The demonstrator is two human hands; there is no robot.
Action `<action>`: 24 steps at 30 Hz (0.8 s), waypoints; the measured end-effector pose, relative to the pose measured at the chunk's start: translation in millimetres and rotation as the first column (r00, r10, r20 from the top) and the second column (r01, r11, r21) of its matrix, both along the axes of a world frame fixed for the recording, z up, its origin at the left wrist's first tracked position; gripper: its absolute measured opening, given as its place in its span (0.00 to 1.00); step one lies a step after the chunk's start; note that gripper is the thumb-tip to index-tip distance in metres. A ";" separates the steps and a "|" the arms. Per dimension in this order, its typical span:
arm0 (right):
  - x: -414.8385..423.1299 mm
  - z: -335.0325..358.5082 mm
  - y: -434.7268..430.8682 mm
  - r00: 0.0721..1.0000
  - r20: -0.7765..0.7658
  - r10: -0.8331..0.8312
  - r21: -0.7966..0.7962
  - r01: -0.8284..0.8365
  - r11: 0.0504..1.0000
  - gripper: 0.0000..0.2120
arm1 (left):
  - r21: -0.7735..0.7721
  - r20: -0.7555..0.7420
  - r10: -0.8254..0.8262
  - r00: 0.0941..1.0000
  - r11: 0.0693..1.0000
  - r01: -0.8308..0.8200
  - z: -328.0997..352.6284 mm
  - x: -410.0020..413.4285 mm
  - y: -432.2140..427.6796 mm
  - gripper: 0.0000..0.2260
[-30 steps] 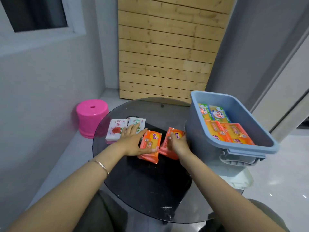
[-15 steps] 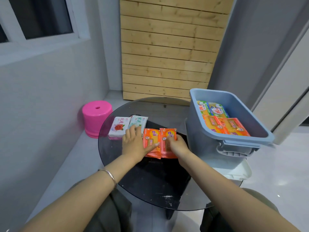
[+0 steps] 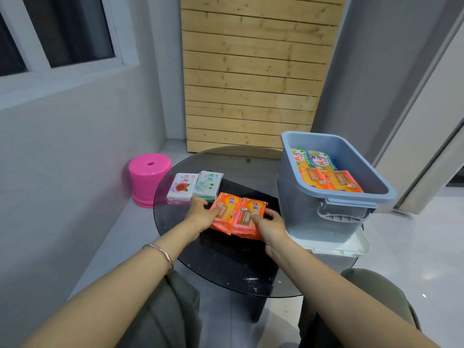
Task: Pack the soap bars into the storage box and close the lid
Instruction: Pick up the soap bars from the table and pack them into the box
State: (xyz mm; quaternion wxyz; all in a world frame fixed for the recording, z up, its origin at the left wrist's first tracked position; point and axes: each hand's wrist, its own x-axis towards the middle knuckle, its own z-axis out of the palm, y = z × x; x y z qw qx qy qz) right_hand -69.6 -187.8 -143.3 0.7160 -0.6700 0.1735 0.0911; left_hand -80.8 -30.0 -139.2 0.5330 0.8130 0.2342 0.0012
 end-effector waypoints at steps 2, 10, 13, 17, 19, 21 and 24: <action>-3.8 6.5 -2.1 0.999 0.012 0.042 0.030 -0.043 0.999 0.25 | -0.222 -0.023 -0.020 1.000 0.975 0.014 10.8 -5.5 3.5 0.22; -12.0 89.6 -4.3 0.969 0.130 0.209 0.202 -0.232 0.951 0.27 | -0.312 0.174 -0.061 0.983 0.943 0.114 102.0 -12.4 28.0 0.07; -8.2 129.2 -11.5 0.937 0.193 0.292 0.265 -0.336 0.904 0.25 | -0.288 0.238 -0.081 0.968 0.946 0.150 142.2 -6.0 32.8 0.04; 16.2 166.5 -39.3 0.917 0.286 0.280 0.238 -0.350 0.906 0.21 | -0.229 0.277 -0.108 0.955 0.957 0.175 169.5 18.0 8.8 0.06; 34.4 176.8 -60.9 0.926 0.297 0.233 0.172 -0.292 0.941 0.19 | -0.240 0.301 -0.117 0.946 0.951 0.195 173.7 37.7 -18.0 0.09; 51.8 181.8 -85.7 0.939 0.289 0.187 0.105 -0.225 0.969 0.13 | -0.257 0.313 -0.135 0.940 0.941 0.221 174.4 59.4 -49.7 0.15; 81.8 180.8 -124.2 0.960 0.252 0.119 0.045 -0.135 0.990 0.10 | -0.253 0.305 -0.160 0.939 0.937 0.242 169.4 93.2 -97.6 0.19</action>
